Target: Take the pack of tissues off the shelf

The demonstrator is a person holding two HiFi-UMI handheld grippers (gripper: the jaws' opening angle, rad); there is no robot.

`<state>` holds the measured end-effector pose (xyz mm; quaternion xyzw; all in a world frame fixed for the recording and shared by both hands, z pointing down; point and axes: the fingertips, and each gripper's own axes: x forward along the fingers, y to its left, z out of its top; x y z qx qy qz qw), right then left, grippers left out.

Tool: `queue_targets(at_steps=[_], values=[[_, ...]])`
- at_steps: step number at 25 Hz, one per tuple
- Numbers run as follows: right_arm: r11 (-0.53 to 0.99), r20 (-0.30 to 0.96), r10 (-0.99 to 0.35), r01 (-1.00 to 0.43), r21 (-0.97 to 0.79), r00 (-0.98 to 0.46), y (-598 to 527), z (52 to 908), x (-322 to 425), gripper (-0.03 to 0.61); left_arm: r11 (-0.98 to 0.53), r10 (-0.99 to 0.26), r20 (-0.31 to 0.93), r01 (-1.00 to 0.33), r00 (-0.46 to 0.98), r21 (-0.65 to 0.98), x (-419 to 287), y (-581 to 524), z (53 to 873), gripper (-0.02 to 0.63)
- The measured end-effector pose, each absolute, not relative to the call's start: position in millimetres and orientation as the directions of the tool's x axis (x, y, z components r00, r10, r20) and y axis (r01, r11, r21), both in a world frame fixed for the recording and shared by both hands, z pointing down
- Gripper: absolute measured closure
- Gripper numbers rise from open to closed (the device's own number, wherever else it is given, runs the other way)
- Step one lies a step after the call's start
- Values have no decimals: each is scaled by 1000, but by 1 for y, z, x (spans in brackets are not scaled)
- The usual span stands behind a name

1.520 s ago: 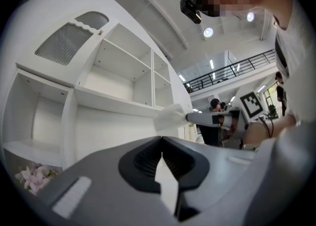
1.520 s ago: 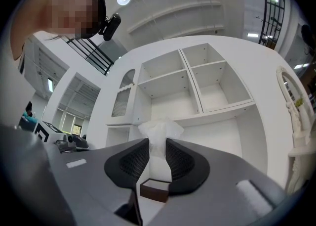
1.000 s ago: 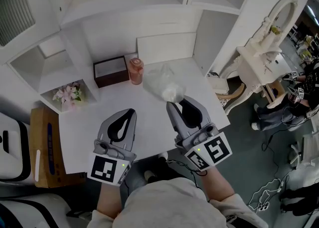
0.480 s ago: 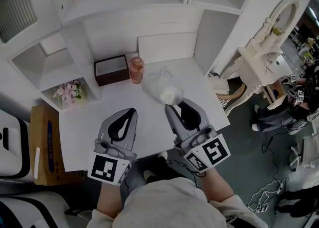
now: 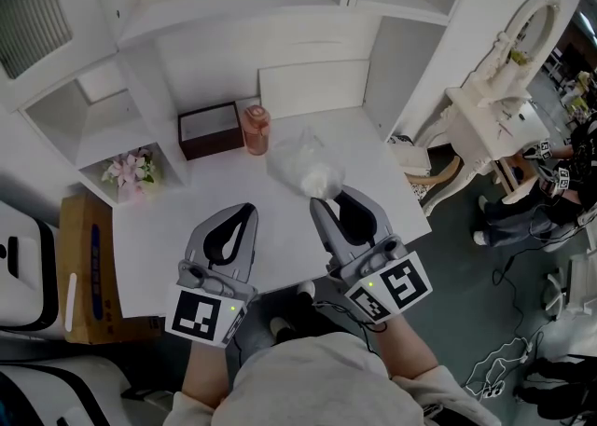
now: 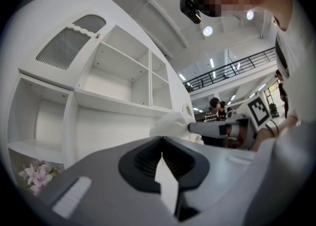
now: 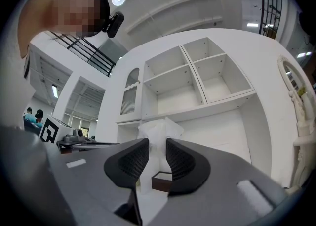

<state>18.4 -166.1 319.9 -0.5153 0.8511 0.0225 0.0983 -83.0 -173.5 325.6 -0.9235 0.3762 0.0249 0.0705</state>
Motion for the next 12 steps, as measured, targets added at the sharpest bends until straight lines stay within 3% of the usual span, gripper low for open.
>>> queue_targets(at_steps=[12], values=[[465, -198, -873, -882, -69, -445, -148, 319, 22, 467, -709, -688, -94, -694, 720, -124, -79, -154, 325, 612]])
